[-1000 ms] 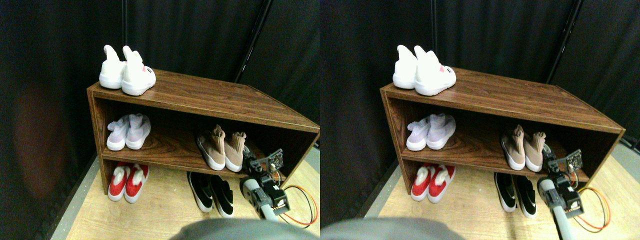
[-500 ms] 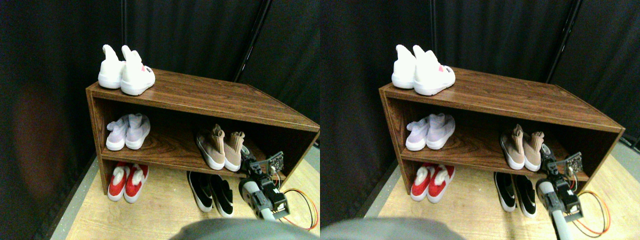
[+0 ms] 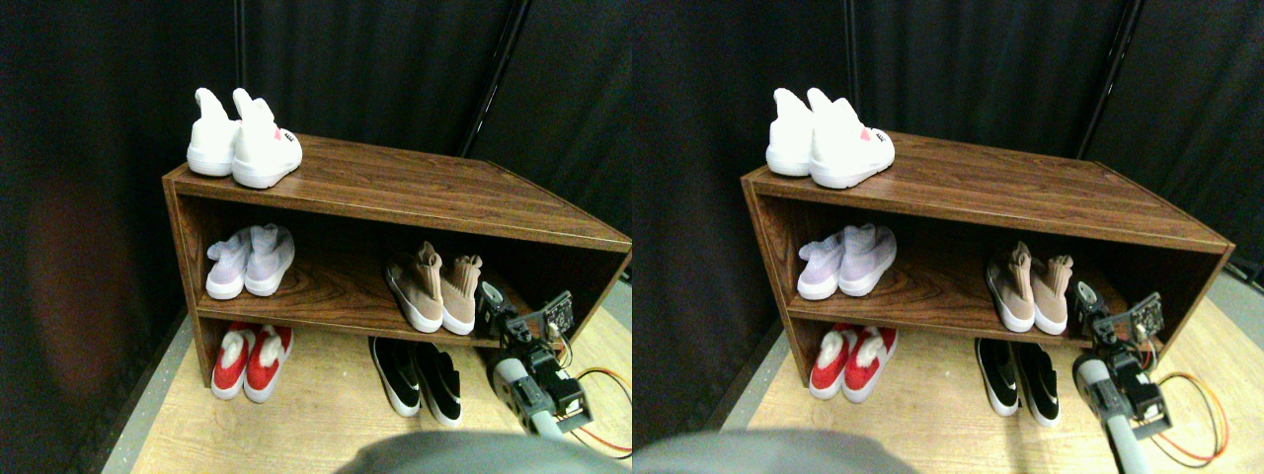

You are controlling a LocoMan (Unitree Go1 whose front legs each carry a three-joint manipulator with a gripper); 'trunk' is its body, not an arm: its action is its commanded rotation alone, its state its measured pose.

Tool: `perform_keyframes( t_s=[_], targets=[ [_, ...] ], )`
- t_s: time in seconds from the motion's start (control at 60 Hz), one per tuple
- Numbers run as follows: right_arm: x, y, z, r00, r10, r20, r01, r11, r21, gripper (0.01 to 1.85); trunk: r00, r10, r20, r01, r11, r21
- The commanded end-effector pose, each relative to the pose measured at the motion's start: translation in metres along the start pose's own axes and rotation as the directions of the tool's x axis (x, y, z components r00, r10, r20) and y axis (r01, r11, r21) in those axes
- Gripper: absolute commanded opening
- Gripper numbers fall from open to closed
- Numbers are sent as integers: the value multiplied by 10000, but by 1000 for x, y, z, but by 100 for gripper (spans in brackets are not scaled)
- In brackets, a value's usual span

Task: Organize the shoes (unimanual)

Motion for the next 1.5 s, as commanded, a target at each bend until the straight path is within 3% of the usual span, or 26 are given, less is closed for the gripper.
perform_keyframes(
  t_s=[0.017,0.267,0.433,0.483,0.667,0.683,0.817,0.9,1.117,1.283,1.483,1.5],
  targets=[
    [-1,11,10,9979,629,130,-623,9971,-442,6,9999,-166,46,166,9998,-118],
    [-14,28,39,9912,1247,456,-1205,9891,-843,6,9992,-385,69,385,9993,-11],
    [-37,28,54,9870,1604,64,-1592,9834,-874,6,9991,-415,67,415,9991,-1],
    [-46,27,56,9805,1965,104,-1923,9680,-1613,6,9988,-480,67,479,9988,44],
    [-73,20,60,9738,2271,-130,-2270,9666,-1189,6,9988,-480,67,479,9988,44],
    [-75,19,60,9731,2302,-29,-2290,9663,-1176,6,9985,-538,-36,538,9985,129],
    [-94,14,56,9661,2582,-12,-2568,9601,-1108,6,9985,-529,-120,532,9984,173],
    [-103,9,53,9593,2758,-609,-2816,9508,-1293,6,9985,-527,-172,531,9984,199],
    [-118,-8,38,9628,2478,-1075,-2584,9610,-987,6,9980,-427,-471,440,9987,262],
    [-118,-27,28,9668,2105,-1451,-2202,9739,-548,6,9964,-358,-773,381,9988,293],
    [-110,-53,20,9696,1893,-1549,-1985,9790,-461,6,9953,-318,-920,348,9989,315],
    [-107,-59,19,9763,1657,-1394,-1720,9845,-339,6,9952,-306,-933,337,9989,318]
  ],
)
